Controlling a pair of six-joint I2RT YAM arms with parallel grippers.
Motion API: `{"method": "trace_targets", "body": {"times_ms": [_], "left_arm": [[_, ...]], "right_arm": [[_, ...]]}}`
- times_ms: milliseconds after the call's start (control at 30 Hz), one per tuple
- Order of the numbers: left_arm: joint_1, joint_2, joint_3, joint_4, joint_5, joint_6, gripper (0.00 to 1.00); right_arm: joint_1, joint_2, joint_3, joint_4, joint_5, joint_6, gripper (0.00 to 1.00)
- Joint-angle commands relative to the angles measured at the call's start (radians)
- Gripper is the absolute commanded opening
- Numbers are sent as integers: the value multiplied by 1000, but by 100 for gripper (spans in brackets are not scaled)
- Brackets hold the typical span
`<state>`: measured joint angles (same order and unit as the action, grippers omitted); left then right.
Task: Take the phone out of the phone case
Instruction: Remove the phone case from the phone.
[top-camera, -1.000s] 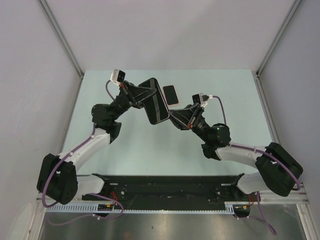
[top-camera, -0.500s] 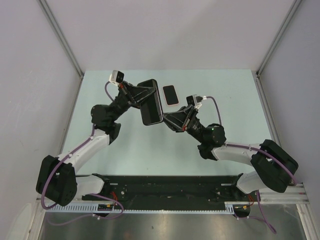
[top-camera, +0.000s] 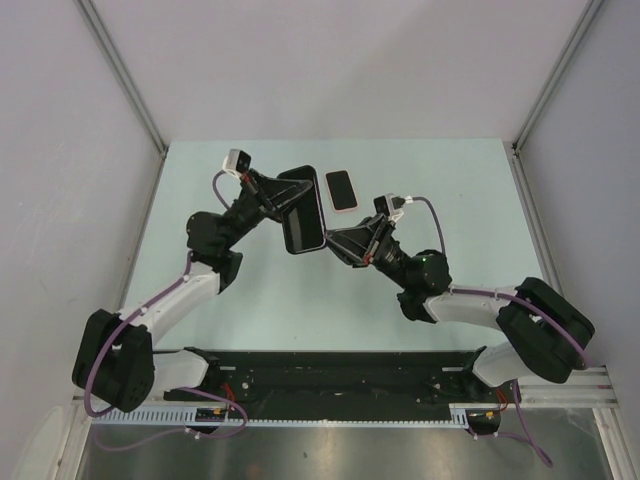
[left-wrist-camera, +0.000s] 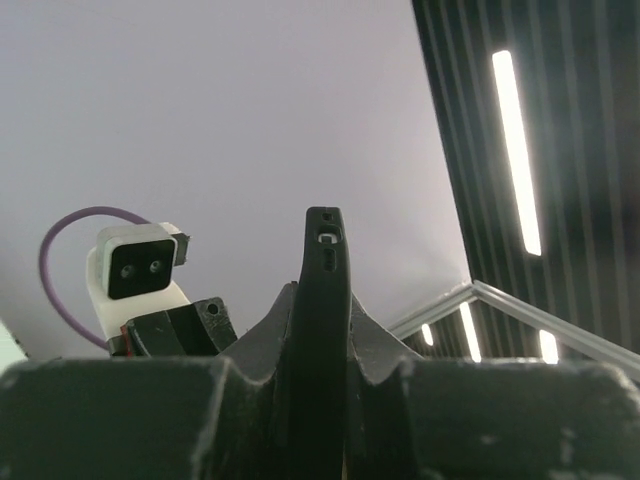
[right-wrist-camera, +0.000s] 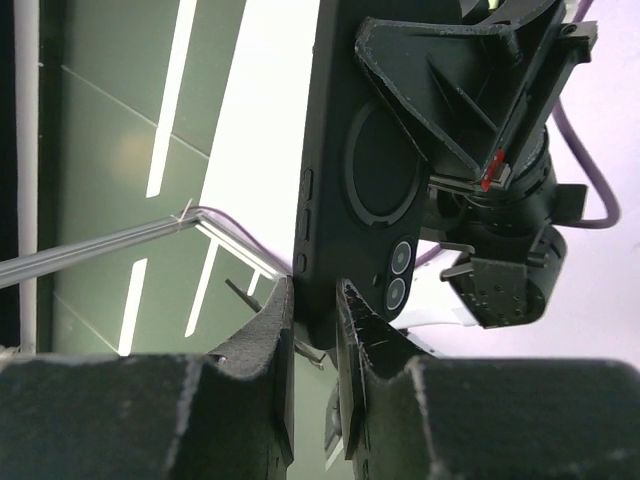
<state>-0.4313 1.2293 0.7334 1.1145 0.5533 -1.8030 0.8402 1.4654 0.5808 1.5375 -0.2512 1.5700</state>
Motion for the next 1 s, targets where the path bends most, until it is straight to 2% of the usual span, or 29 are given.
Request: {"method": "trace_targets", "body": {"times_ms": [0,133,167,233,267,333,367,467,567,600,633,733,933,967], "left_arm": [[-93,-113,50,323,-29,-222,0],[-93,-111,55,317,-32,-210,0],[-93,-111,57,314,-30,-208,0],[-93,-105,64,312,-29,-205,0],[-93,-102,67,312,-29,-205,0],[-93,-99,75,314,-27,-205,0],[-93,-96,78,312,-26,-206,0],[-93,-94,83,312,-26,-202,0],[-95,-91,80,304,-27,-196,0],[-95,-88,78,304,-26,-194,0],[-95,-87,75,304,-26,-193,0],[-95,-85,69,295,-21,-176,0],[-93,-73,26,208,6,-72,0],[-92,-67,17,184,11,-56,0]], "right_arm": [[-47,138,-169,50,41,-148,0],[-58,41,-237,-130,87,-198,0],[-55,-18,-236,-266,96,-244,0],[-47,-92,-222,-412,145,-303,0],[-47,-164,-210,-574,159,-364,0],[-44,-229,-170,-725,223,-421,0],[-41,-264,-156,-876,246,-450,0],[-32,-355,-104,-1069,332,-537,0],[-32,-421,-93,-1140,368,-577,2],[-32,-454,-88,-1157,369,-593,7],[-32,-473,-76,-1184,371,-603,17],[-12,-539,-12,-1336,392,-662,37],[77,-635,142,-1484,475,-752,61],[86,-648,157,-1493,483,-761,63]]}}
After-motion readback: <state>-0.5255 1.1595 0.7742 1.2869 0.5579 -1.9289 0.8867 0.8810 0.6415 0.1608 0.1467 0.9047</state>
